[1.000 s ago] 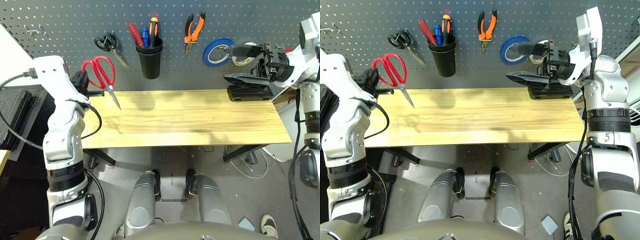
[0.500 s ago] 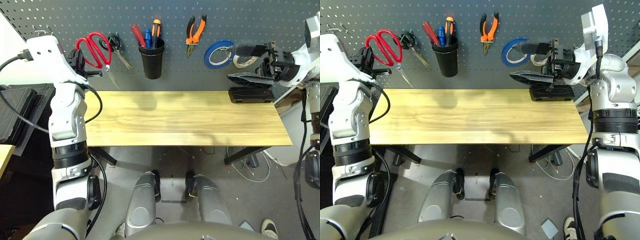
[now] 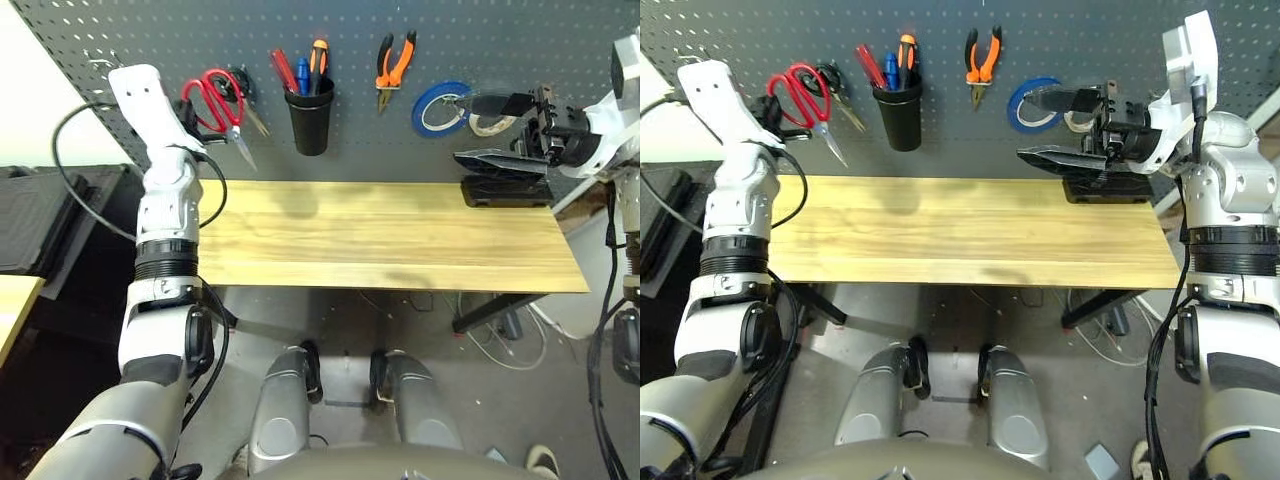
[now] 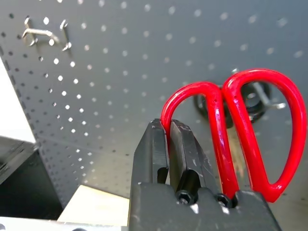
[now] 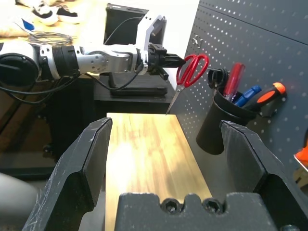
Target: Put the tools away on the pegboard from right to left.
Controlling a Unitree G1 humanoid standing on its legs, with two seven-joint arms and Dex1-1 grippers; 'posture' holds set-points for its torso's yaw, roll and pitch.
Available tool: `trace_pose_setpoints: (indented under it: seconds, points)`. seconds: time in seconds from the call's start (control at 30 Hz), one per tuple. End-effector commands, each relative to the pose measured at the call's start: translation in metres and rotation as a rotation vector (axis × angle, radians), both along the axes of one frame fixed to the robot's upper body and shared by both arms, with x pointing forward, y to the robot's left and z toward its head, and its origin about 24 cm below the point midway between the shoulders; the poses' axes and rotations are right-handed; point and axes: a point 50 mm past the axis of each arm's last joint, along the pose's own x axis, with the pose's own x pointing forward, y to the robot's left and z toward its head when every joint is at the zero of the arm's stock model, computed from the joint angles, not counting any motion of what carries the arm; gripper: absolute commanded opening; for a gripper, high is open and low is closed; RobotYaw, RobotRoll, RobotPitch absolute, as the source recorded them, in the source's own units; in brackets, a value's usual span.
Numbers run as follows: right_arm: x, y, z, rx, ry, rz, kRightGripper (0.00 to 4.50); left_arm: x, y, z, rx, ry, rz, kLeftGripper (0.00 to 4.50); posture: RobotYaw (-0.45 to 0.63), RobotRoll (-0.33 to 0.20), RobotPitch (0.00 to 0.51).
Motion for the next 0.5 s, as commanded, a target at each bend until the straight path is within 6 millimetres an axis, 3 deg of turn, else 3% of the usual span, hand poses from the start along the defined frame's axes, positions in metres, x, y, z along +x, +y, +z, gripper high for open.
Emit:
trace_pose_setpoints:
  seconds: [0.03, 0.13, 0.3, 0.5]
  points:
    - [-0.006, -0.004, 0.001, 0.008, -0.002, -0.02, 4.5, 0.001, -0.006, -0.007, 0.025, 0.022, -0.028, 1.36, -0.07, 0.0, 0.123]
    - [-0.007, -0.007, -0.013, -0.02, 0.037, -0.067, 4.5, -0.01, -0.015, -0.014, 0.082, 0.057, -0.112, 2.52, -0.06, 0.0, 0.138]
    - [0.003, -0.011, -0.048, -0.069, 0.123, -0.251, 4.5, -0.047, -0.02, -0.024, 0.134, 0.1, -0.178, 4.47, -0.04, 0.0, 0.161]
    - [0.009, -0.003, -0.094, 0.019, 0.198, -0.414, 4.5, -0.095, -0.01, -0.036, 0.168, 0.096, -0.141, 4.47, -0.02, 0.0, 0.168]
